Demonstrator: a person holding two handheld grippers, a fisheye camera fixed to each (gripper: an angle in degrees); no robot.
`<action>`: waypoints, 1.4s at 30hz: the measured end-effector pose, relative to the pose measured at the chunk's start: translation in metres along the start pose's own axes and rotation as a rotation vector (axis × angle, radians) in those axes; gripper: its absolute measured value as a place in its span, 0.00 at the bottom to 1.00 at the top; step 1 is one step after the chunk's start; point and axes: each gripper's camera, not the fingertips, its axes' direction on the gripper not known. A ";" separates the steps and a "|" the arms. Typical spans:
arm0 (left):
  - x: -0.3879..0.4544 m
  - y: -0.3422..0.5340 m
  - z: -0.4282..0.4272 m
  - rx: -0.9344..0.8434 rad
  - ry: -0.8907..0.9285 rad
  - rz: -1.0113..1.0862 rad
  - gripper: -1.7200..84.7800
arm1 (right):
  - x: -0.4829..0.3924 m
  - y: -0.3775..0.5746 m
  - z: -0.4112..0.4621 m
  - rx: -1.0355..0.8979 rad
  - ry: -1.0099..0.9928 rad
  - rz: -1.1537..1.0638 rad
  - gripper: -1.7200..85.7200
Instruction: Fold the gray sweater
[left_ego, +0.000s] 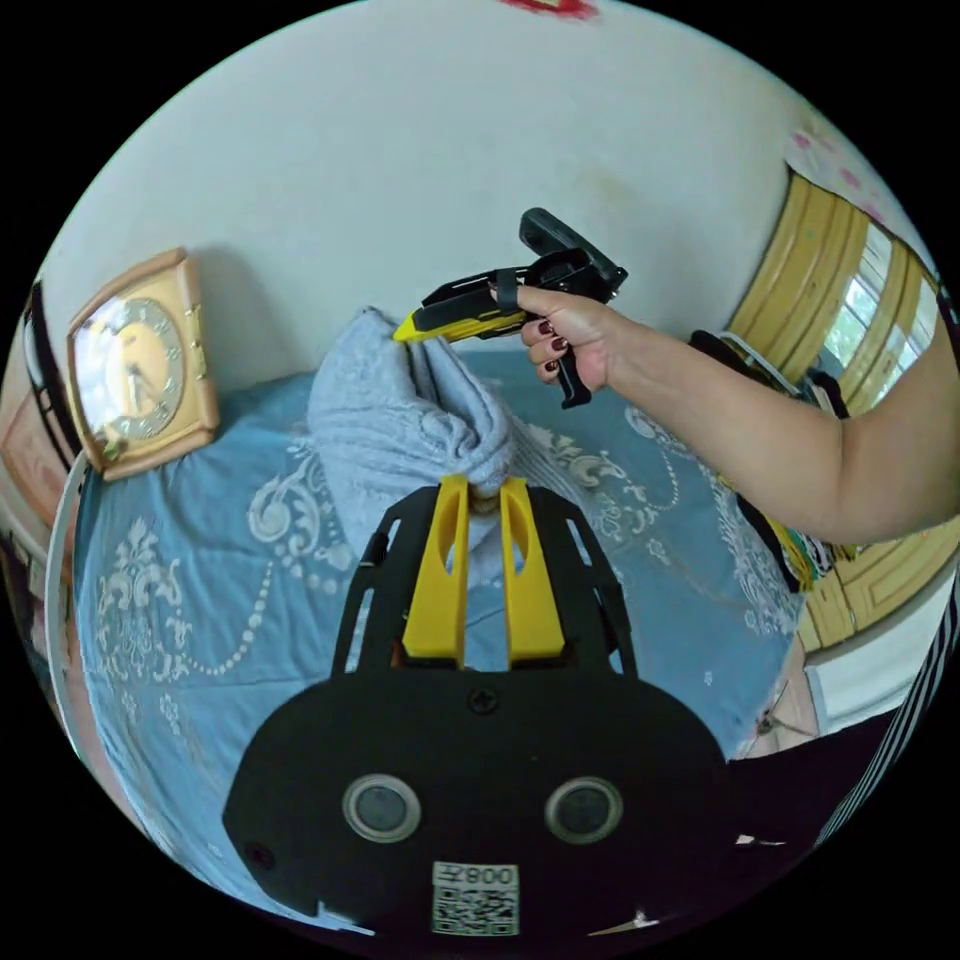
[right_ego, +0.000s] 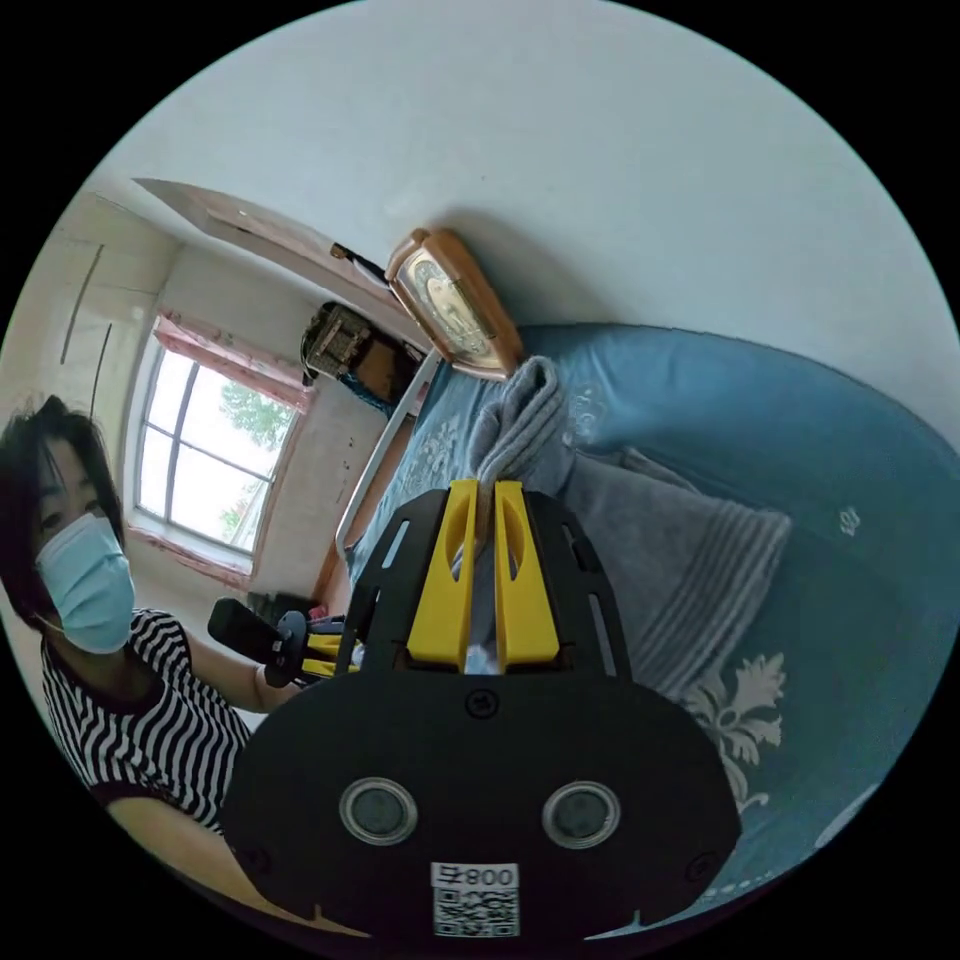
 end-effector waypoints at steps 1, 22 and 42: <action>0.008 -0.002 0.006 -0.006 0.011 0.017 0.08 | 0.013 0.012 -0.017 0.015 0.002 0.022 0.05; 0.139 -0.015 0.165 -0.282 0.010 0.239 0.10 | 0.178 0.191 -0.129 0.232 -0.118 0.383 0.04; 0.057 0.007 0.176 -0.217 0.035 0.080 0.06 | 0.114 0.270 -0.088 -0.017 -0.119 0.103 0.02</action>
